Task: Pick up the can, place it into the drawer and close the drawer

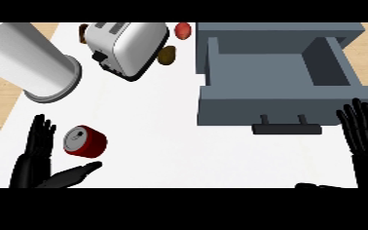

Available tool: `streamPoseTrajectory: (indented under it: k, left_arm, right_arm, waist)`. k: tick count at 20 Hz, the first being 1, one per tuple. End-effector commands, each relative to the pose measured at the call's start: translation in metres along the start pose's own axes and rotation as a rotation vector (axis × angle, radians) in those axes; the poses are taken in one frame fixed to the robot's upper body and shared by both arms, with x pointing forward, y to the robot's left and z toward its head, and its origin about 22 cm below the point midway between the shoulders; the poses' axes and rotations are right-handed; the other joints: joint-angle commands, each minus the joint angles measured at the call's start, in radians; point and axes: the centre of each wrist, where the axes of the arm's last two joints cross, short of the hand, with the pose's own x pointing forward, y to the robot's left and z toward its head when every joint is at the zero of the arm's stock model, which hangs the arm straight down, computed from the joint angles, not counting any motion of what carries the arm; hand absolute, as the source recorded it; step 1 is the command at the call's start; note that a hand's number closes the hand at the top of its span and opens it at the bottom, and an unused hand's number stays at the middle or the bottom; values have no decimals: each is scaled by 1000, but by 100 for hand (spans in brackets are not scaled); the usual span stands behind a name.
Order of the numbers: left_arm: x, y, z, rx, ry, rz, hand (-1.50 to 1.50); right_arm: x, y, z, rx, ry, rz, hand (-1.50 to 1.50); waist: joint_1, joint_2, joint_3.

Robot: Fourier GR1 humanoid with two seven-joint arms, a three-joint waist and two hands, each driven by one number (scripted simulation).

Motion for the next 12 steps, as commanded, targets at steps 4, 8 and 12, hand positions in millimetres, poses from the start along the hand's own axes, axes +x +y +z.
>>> streamPoseTrajectory:
  k: [4, 8, 12]
  left_arm:
    - [-23, 12, 4, -2, 19, 4, -150]
    - [-47, 12, 10, 4, 35, -8, -150]
    - [-50, 31, -4, -1, 45, 19, -150]
  right_arm:
    - [23, -6, 9, -8, -2, -6, -150]
    - [25, -10, 0, 9, -15, 14, -150]
    - [19, 8, -10, -35, -22, -5, -150]
  waist:
    - [-1, 0, 0]
    - [-1, 0, 0]
    - [0, 0, 0]
